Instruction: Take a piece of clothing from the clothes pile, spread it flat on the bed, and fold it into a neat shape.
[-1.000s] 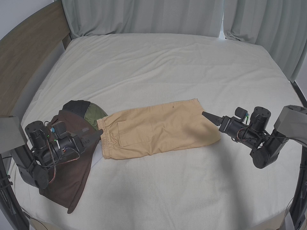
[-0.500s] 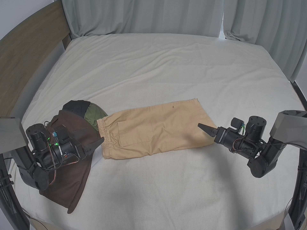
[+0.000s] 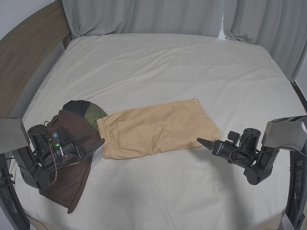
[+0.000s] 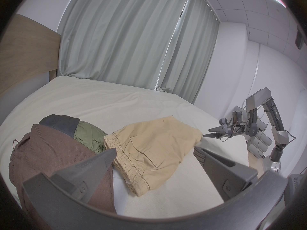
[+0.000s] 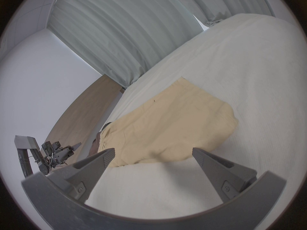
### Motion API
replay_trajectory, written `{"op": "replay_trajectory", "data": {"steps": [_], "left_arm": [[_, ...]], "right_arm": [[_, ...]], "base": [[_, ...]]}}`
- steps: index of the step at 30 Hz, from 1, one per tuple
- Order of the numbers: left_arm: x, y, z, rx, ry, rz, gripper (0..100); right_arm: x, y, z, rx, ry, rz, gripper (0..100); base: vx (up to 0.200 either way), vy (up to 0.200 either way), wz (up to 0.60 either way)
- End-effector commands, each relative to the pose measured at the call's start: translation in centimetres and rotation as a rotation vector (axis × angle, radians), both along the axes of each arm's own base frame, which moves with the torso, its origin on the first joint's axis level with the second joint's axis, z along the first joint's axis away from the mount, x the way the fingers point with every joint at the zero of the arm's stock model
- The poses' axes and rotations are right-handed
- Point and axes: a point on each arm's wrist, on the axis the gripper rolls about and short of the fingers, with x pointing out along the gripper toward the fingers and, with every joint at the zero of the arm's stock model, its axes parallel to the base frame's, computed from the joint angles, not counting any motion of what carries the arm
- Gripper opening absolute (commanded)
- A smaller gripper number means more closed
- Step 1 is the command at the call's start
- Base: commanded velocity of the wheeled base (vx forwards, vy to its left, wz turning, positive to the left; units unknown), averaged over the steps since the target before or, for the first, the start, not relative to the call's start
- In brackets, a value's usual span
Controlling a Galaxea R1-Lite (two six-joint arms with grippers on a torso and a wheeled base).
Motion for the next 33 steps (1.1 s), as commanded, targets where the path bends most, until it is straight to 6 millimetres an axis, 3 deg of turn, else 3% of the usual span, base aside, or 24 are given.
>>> {"op": "replay_trajectory", "data": {"steps": [1,9,22,28,33], "left_arm": [[0.2,0.0,-0.5,-0.002,0.015,-0.001,100],[0.2,0.0,-0.5,-0.004,0.014,-0.001,100],[0.2,0.0,-0.6,-0.003,0.021,0.001,100],[0.2,0.0,-0.6,-0.003,0.021,0.001,100],[0.2,0.1,-0.6,-0.003,0.021,0.002,100]], "right_arm": [[0.0,0.0,-2.3,-0.014,0.06,0.001,100],[0.4,-0.1,-3.2,-0.02,0.074,-0.011,100],[3.4,0.9,-4.7,-0.015,0.045,-0.011,100],[5.4,2.5,-4.4,-0.008,0.013,0.0,100],[5.8,4.4,-4.4,0.019,0.03,0.016,100]], "base": [[0.0,0.0,0.0],[0.0,0.0,0.0],[0.0,0.0,0.0],[0.0,0.0,0.0],[0.0,0.0,0.0]]}}
